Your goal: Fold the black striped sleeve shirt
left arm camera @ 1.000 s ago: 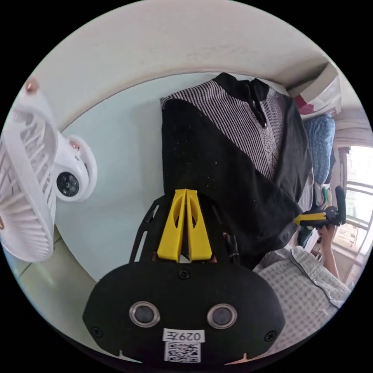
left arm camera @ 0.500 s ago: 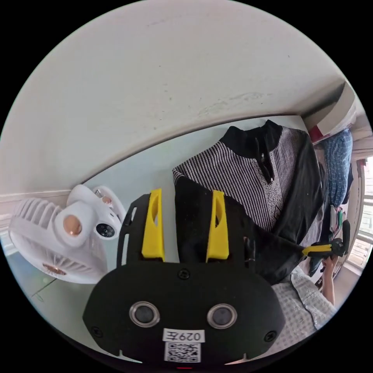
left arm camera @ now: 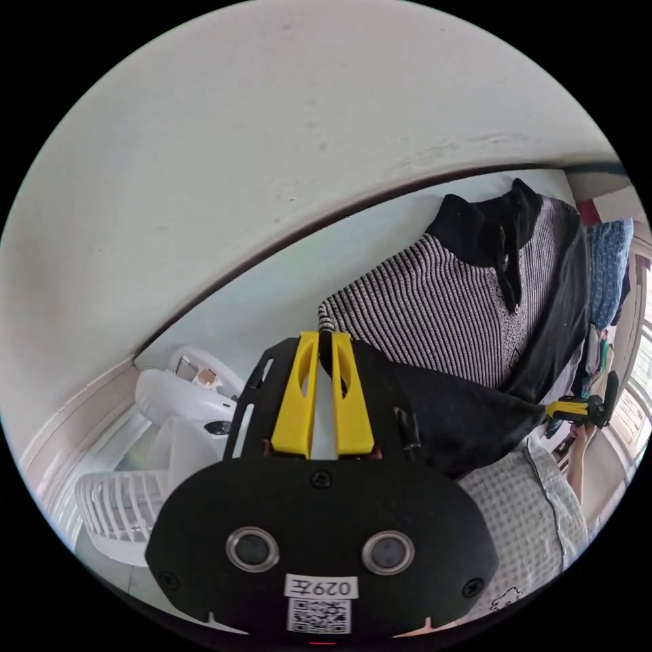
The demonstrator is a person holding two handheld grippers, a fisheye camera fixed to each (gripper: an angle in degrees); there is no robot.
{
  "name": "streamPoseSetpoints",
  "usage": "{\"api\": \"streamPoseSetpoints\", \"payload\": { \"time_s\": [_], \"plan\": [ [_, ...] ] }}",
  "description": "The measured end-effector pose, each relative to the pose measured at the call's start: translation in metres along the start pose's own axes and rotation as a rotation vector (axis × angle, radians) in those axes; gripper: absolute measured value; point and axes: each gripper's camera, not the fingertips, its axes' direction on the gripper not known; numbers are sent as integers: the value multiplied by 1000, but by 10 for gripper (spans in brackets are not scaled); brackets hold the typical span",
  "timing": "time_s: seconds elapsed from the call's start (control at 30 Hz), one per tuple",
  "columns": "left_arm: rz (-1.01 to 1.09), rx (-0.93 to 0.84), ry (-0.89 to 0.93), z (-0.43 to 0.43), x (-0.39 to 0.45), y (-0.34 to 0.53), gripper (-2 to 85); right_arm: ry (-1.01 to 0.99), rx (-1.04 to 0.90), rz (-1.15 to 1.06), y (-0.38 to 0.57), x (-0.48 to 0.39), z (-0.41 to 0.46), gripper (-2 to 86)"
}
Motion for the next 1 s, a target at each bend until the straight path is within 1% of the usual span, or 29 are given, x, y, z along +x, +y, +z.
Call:
{"api": "streamPoseSetpoints", "payload": {
  "time_s": [0.03,0.1,0.23,0.27,0.37,0.43,0.5,0.53,0.6,0.67,0.73,0.77,0.83,0.87,1.0],
  "plan": [
    [-21,16,16,0,-4,1,10,-1,-9,-2,-2,1,2,-5],
    [-100,103,89,-4,-22,12,7,-6,-27,-17,-7,3,9,-5],
    [-118,207,196,-15,-41,30,4,12,-61,-40,-12,5,20,-5],
    [-117,258,186,-24,-42,40,0,16,-68,-48,-14,5,23,-5],
    [-116,381,46,-49,-24,81,-8,18,-54,-73,-19,4,23,-5],
    [-87,416,23,-53,-4,111,-9,36,-13,-103,-24,-1,16,-5],
    [-7,368,75,-31,31,149,-9,119,51,-137,-34,-11,5,-5],
    [4,348,88,-22,39,158,-9,153,66,-143,-38,-14,2,-5],
    [17,252,134,25,71,192,-10,289,99,-168,-58,-26,-5,-5],
    [12,166,166,64,91,208,-10,350,103,-188,-78,-33,-5,-4],
    [25,78,220,102,111,213,-10,385,47,-210,-100,-36,6,-5],
    [47,21,229,124,125,212,-10,464,-32,-219,-114,-36,22,-5],
    [34,64,115,126,137,215,-10,534,-77,-270,-124,-43,34,-5],
    [22,37,45,129,141,211,-10,561,-101,-272,-128,-45,40,-5],
    [19,-4,21,134,140,192,-10,615,-85,-311,-141,-48,50,-6]
  ]
}}
